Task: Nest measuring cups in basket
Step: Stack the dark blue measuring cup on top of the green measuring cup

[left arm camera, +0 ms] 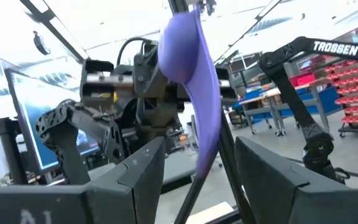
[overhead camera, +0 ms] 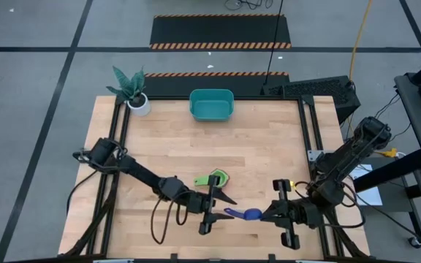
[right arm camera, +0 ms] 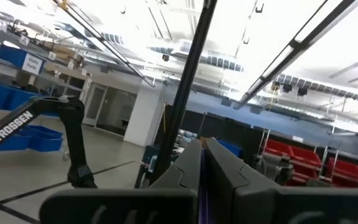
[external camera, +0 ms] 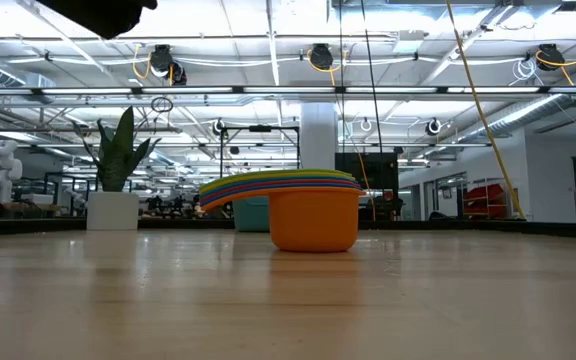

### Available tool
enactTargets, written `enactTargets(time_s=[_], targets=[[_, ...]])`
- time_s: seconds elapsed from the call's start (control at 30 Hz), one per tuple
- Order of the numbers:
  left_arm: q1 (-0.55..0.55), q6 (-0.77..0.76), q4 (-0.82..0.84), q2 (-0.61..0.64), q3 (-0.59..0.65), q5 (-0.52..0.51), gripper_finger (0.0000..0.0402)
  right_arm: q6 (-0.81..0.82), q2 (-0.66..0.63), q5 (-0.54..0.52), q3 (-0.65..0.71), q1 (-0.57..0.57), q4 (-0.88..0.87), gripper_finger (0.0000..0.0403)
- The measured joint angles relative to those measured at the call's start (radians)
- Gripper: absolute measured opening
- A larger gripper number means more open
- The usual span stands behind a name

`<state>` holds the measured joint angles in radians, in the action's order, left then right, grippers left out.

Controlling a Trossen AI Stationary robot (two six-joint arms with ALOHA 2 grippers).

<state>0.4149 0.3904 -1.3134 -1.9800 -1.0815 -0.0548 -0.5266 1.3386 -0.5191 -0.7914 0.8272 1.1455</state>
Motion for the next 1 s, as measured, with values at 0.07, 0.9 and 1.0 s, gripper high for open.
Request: enactTargets(time_s=[0.07,0.9,1.0], targets=[[0.0,0.0,-0.003,0.0,-0.004,0.01,0.0187,0.015,0.001,0.0,0.0,-0.008,-0.004,0.0],[0.012,0.004,-0.09,0.001,-0.003,0.082,0.0093,0.014,0.002,0.05,0.0,0.013,0.035,0.0],[0.012,0.009,-0.095,0.001,-0.003,0.083,0.0076,0.014,0.002,0.05,0.0,0.013,0.036,0.0]])
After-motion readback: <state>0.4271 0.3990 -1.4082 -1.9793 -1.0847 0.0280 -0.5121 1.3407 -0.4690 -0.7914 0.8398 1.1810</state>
